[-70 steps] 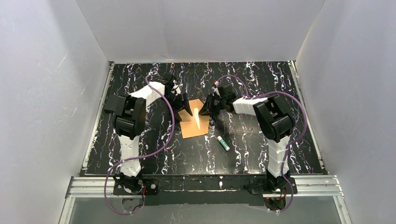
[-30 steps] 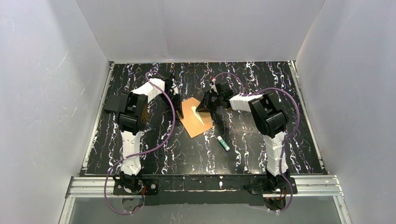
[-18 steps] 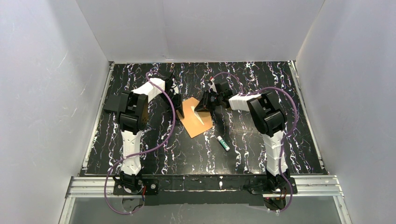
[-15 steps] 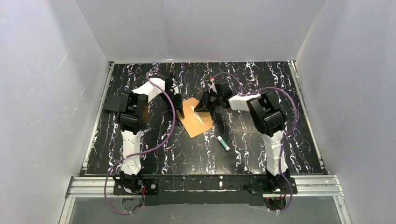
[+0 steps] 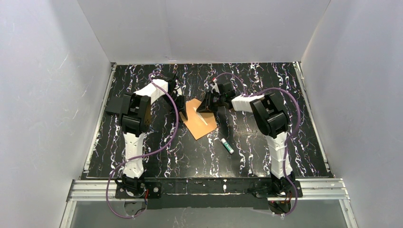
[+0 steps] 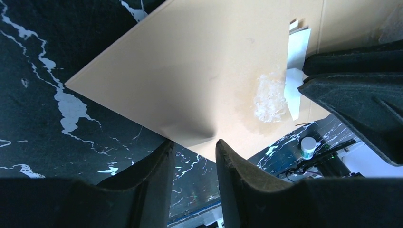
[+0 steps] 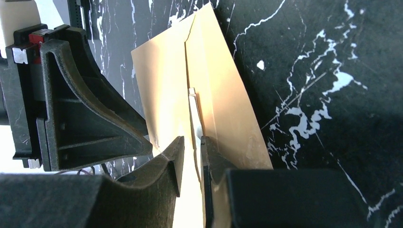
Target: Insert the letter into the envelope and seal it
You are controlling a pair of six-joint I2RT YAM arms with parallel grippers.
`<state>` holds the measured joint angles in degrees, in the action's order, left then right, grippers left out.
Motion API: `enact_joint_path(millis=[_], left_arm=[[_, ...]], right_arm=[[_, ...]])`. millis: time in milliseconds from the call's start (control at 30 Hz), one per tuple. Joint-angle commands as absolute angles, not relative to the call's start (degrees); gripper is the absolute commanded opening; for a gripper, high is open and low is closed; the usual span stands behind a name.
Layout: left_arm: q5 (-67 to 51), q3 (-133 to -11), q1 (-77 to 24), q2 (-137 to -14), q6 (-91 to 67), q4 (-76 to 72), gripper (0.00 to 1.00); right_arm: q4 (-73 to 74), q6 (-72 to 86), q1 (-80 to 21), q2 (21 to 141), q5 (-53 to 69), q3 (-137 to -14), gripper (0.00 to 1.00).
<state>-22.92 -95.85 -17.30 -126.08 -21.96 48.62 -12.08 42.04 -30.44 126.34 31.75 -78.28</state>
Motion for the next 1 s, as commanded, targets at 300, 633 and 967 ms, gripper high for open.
enact_joint_path(millis=[300, 633, 967], left_arm=[[-16.94, -98.24, -16.46, -121.31, -22.53, 48.43, 0.50], [-8.68, -97.84, -16.19, -109.51, -19.36, 49.81, 0.71], [3.36, -96.73, -12.53, -97.01, -18.39, 47.46, 0.98]], right_arm=[[-1.47, 39.28, -24.80, 113.51, 29.27, -82.79, 0.41], [21.15, 21.51, -27.78, 92.25, 8.74, -69.11, 0.62], [42.74, 21.18, -41.78, 87.78, -9.49, -65.68, 0.68]])
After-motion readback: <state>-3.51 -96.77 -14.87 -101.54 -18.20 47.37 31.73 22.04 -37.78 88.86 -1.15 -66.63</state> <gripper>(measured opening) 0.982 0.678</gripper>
